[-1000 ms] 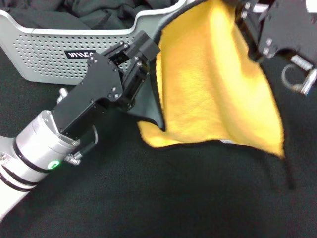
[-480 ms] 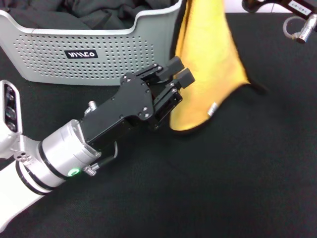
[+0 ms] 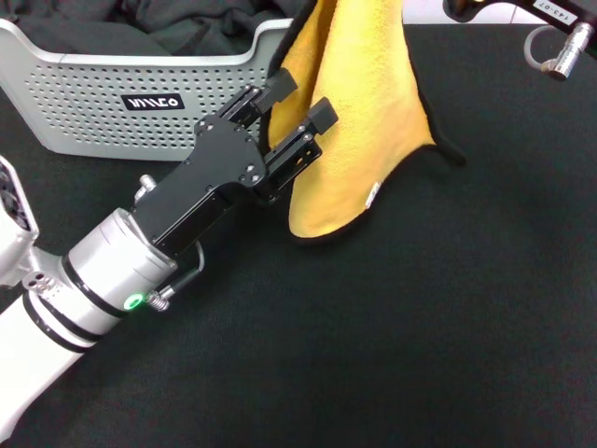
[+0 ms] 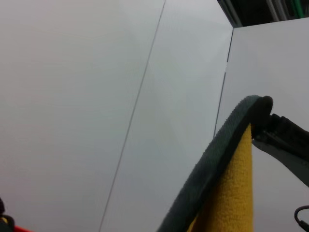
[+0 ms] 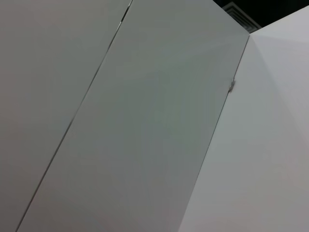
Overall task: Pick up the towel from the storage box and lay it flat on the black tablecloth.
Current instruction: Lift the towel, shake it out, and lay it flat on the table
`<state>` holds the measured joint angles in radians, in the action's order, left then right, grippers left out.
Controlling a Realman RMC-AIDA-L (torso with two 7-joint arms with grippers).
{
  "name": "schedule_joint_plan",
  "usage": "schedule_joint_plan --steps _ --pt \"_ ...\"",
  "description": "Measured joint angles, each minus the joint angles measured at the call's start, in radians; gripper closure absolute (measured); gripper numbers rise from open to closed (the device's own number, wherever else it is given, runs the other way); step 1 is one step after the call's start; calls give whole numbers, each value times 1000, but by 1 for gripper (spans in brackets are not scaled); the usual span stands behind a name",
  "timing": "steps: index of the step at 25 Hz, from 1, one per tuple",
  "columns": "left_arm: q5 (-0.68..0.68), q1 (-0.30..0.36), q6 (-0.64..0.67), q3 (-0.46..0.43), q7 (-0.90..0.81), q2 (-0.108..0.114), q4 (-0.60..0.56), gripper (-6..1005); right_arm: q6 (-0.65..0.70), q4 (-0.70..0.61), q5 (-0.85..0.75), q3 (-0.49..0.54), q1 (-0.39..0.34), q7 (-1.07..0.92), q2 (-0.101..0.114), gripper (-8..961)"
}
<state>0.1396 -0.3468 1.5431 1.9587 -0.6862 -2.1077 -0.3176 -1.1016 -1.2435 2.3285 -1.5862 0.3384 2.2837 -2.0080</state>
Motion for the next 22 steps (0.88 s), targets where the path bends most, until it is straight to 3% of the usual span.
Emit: schedule_joint_plan --steps 1,11,16,22 --pt "0 5 2 0 5 0 -3 347 1 0 0 0 0 0 0 937" --pt "-65 58 64 41 85 0 -30 349 1 2 0 7 -3 -1 1 935" --pt "-138 38 39 121 109 0 -30 348 -11 -2 0 2 -4 -1 1 934" --pt "-149 23 23 148 113 0 -39 351 -18 0 6 0 -4 -1 0 932"
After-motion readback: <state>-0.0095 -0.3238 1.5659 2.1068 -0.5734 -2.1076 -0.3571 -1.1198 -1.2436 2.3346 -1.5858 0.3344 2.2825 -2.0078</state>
